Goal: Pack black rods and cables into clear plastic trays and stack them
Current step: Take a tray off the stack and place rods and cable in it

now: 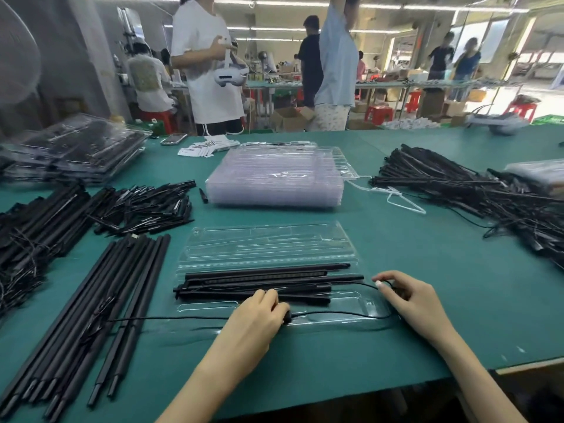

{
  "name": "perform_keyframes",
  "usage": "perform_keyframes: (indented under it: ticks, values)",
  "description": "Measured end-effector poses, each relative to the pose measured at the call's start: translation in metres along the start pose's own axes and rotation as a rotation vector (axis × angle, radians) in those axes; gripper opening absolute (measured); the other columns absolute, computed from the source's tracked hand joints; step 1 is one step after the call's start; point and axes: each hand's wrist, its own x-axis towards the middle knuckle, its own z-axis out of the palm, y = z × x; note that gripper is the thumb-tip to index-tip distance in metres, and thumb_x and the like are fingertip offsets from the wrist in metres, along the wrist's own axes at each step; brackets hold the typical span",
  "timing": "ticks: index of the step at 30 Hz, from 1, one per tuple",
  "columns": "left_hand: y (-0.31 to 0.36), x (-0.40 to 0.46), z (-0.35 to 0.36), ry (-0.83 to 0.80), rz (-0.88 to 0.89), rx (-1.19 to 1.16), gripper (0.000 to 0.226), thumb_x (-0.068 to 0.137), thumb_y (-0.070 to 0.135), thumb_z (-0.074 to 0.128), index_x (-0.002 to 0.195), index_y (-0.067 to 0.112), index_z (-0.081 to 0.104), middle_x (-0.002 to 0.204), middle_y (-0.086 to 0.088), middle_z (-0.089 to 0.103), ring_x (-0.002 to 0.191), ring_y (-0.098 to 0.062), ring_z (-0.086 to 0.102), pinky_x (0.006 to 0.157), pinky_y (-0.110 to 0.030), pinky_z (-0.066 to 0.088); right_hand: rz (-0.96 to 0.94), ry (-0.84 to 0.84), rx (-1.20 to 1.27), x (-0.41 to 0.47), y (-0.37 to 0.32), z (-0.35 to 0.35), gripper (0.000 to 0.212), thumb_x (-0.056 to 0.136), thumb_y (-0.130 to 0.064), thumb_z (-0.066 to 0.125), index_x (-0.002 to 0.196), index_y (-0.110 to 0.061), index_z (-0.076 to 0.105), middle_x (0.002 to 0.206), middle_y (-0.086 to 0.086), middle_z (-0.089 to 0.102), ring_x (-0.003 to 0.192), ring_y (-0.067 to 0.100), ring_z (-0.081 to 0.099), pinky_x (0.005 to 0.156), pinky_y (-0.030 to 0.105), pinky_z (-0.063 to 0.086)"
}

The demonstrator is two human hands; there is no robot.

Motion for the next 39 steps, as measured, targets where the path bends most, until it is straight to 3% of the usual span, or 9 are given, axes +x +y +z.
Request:
perform_keyframes:
  ticks: [6,10,14,19,22,26,31,33,39]
  values:
    - [-0.002,0.000,-0.001,0.080,0.063,0.027,0.039,0.052,0.000,0.085,0.081,0.022,0.071,0.073,0.008,0.060,0.062,-0.009,0.056,0.055,-0.017,0.050,0.000,-0.006,-0.004,0.001,-0.001,-0.001,0.018,0.086,-0.023,0.068,0.079,-0.040,0.068,0.066,0.013,0.061,0.054,0.013,0.042,0.056,0.025,0.035]
    - [-0.004,0.000,-0.001,0.087,0.053,0.043,0.047,0.049,-0.005,0.080,0.086,0.023,0.072,0.073,0.011,0.060,0.064,-0.008,0.055,0.054,-0.018,0.049,0.006,-0.028,-0.020,0.001,0.000,-0.002,0.015,0.086,-0.023,0.068,0.082,-0.038,0.069,0.072,0.015,0.065,0.063,0.030,0.053,0.061,0.027,0.040]
    - [-0.007,0.002,0.006,0.058,-0.047,-0.039,0.041,0.089,-0.002,0.050,0.121,0.023,0.059,0.103,0.007,0.058,0.096,-0.013,0.050,0.073,-0.019,0.041,-0.012,-0.019,-0.031,0.003,0.001,-0.002,0.016,0.086,-0.025,0.067,0.082,-0.041,0.068,0.072,0.013,0.066,0.066,0.033,0.055,0.060,0.027,0.039]
    - [0.009,-0.006,0.008,0.148,-0.118,-0.123,0.044,0.052,0.001,0.088,0.086,0.024,0.073,0.067,0.014,0.063,0.060,-0.006,0.060,0.046,-0.015,0.043,-0.019,-0.015,-0.038,0.001,-0.001,0.001,0.015,0.087,-0.023,0.067,0.082,-0.038,0.068,0.072,0.015,0.065,0.068,0.033,0.057,0.060,0.027,0.039]
    - [0.019,-0.012,0.020,0.219,-0.103,-0.112,0.021,0.071,0.022,0.082,0.090,0.020,0.072,0.085,0.010,0.070,0.073,-0.007,0.066,0.061,-0.018,0.053,-0.027,-0.002,-0.017,0.002,0.000,0.000,0.018,0.086,-0.023,0.068,0.079,-0.039,0.068,0.070,0.015,0.065,0.064,0.029,0.055,0.058,0.023,0.036]
    - [0.025,-0.018,0.027,0.176,-0.163,-0.044,0.047,0.063,0.037,0.086,0.102,0.013,0.074,0.103,0.001,0.072,0.095,-0.013,0.069,0.082,-0.026,0.056,-0.024,-0.011,0.009,0.001,-0.002,0.000,0.018,0.087,-0.022,0.067,0.082,-0.038,0.068,0.067,0.016,0.062,0.053,0.017,0.044,0.054,0.021,0.034]
    - [0.017,-0.017,0.017,0.208,-0.173,-0.165,0.034,0.072,0.027,0.082,0.105,0.021,0.072,0.102,0.012,0.070,0.092,-0.007,0.066,0.071,-0.018,0.054,-0.036,0.022,0.096,-0.002,-0.006,-0.006,0.025,0.092,-0.012,0.057,0.099,-0.034,0.065,0.056,0.015,0.050,0.048,0.013,0.037,0.051,0.021,0.031]
    - [0.012,-0.019,0.015,0.186,-0.192,-0.246,0.029,0.085,0.027,0.069,0.114,0.024,0.067,0.109,0.015,0.064,0.100,-0.006,0.058,0.079,-0.018,0.051,-0.010,0.047,0.164,-0.005,-0.005,-0.008,0.030,0.093,-0.007,0.054,0.103,-0.032,0.065,0.053,0.010,0.048,0.049,0.012,0.039,0.051,0.019,0.032]
    - [0.006,-0.022,0.024,0.166,-0.147,-0.264,0.030,0.097,0.030,0.046,0.127,0.026,0.051,0.120,0.015,0.049,0.107,-0.007,0.041,0.100,-0.018,0.028,0.081,-0.001,0.573,-0.006,0.001,-0.017,0.059,0.085,0.020,0.033,0.097,-0.024,0.069,0.081,0.006,0.070,0.081,0.016,0.065,0.065,0.016,0.048]
